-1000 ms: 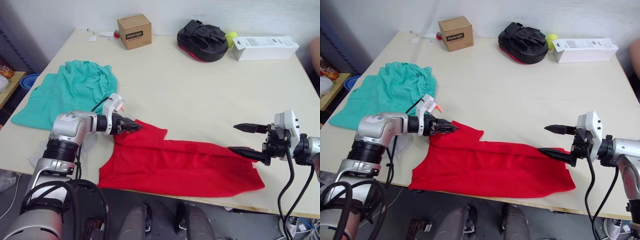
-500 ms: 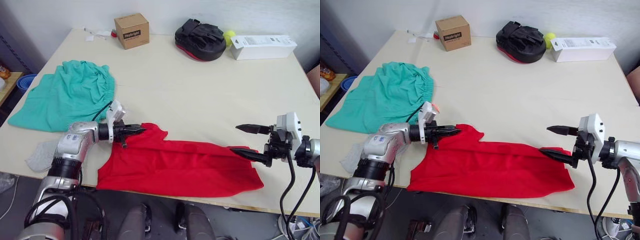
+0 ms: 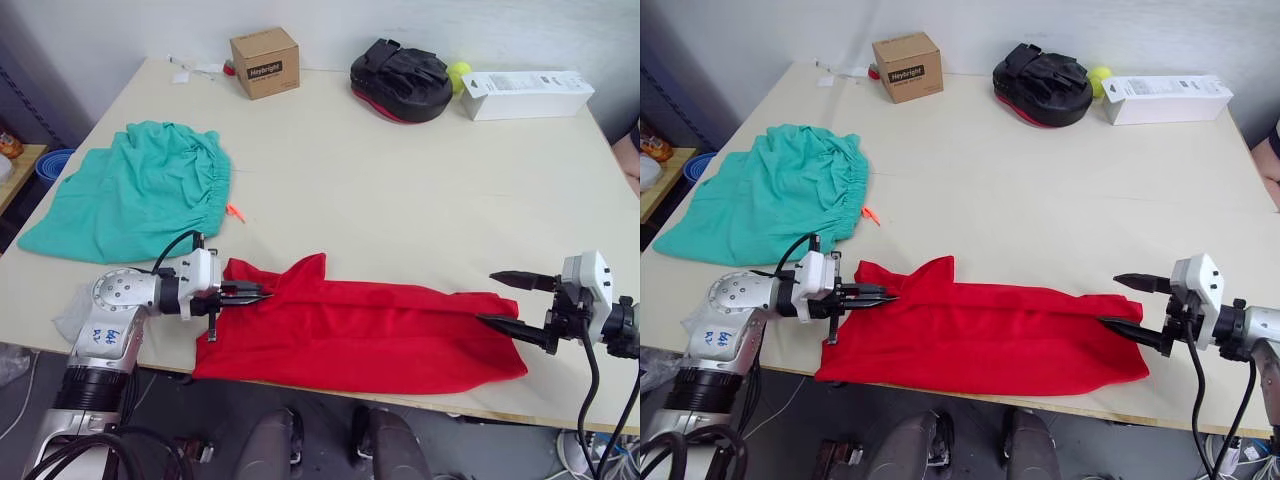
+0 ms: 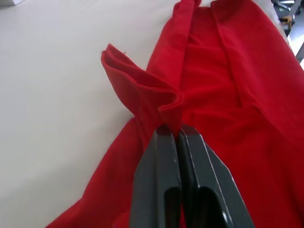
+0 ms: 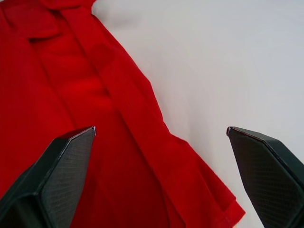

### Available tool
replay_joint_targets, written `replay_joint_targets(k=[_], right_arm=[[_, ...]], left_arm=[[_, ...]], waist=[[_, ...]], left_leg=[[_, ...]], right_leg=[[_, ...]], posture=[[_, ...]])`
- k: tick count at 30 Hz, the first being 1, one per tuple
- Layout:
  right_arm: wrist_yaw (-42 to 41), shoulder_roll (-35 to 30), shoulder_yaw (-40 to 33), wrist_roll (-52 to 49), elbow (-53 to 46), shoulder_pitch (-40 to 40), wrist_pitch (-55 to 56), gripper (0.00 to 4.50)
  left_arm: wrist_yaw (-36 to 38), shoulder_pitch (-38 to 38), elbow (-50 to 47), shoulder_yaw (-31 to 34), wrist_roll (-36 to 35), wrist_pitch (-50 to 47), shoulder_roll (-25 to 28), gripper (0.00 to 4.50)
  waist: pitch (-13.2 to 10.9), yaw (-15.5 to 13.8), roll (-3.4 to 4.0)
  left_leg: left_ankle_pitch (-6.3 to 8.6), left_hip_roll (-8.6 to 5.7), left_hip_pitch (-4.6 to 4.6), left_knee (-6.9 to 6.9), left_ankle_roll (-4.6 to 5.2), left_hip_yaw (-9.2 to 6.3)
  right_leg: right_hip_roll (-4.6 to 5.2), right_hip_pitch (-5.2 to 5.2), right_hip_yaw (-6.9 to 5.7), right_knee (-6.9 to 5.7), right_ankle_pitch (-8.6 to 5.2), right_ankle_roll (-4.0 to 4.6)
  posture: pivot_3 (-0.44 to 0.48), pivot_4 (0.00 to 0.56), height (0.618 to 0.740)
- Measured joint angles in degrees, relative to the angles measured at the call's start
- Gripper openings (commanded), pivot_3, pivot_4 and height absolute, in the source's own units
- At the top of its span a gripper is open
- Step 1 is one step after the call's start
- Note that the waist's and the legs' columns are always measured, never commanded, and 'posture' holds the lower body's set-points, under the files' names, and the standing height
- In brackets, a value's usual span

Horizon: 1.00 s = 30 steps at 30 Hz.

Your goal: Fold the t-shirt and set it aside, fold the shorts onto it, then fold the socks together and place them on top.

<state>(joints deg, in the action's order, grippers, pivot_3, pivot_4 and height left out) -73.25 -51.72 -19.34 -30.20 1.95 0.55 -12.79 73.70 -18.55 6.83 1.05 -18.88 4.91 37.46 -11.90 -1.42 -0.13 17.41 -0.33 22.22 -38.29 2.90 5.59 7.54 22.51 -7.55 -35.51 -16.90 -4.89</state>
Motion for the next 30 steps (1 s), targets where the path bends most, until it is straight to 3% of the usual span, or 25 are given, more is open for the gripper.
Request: replay_joint_targets(k=[12,20,23,28,30], right_arm=[[0.00,0.00,-0.09,1.24,1.84,-2.59,1.64,4.50],[-0.02,0.00,-0.11,1.27,2.64,-3.29,2.60,4.50],[-0.23,0.00,-1.04,1.17,2.86,-3.68,2.51,4.50],[-1.28,-1.21,-2.06,-1.44,2.75,-3.39,-1.93,4.50],[-2.09,-2.79,-3.35,-3.47,2.54,-3.16,-5.35,4.50]], left_arm=[[2.89,5.61,0.11,-1.74,3.27,12.57,2.97,0.01],[3.97,7.82,0.03,-1.99,3.38,13.33,5.44,0.01],[3.78,8.97,-1.97,-1.81,2.30,8.70,7.21,0.67],[3.09,10.86,-8.24,-0.65,-2.14,-0.90,9.12,2.23],[3.06,12.09,-11.47,1.04,-6.17,-6.62,11.04,2.23]], waist=[[0.00,0.12,0.01],[0.00,0.15,0.02],[0.00,0.15,0.03],[-0.01,0.15,0.04],[-0.02,0.22,0.06]], left_leg=[[0.05,0.01,-0.02,0.10,-0.01,-0.02],[0.12,0.01,-0.02,0.12,0.02,-0.03],[0.11,0.02,-0.02,0.12,0.02,-0.03],[0.12,0.02,-0.02,0.13,0.02,-0.06],[0.12,0.03,-0.02,0.14,0.03,-0.07]], right_leg=[[0.00,0.03,0.00,0.02,-0.01,0.02],[0.02,0.04,-0.01,0.06,-0.01,0.02],[0.02,0.03,-0.01,0.05,-0.01,0.03],[0.03,0.03,0.00,0.06,-0.01,0.03],[0.04,0.04,0.01,0.07,-0.02,0.04]], posture=[[0.000,0.150,0.740],[0.000,0.150,0.740],[0.000,0.150,0.740],[0.000,0.150,0.740],[0.000,0.150,0.740]])
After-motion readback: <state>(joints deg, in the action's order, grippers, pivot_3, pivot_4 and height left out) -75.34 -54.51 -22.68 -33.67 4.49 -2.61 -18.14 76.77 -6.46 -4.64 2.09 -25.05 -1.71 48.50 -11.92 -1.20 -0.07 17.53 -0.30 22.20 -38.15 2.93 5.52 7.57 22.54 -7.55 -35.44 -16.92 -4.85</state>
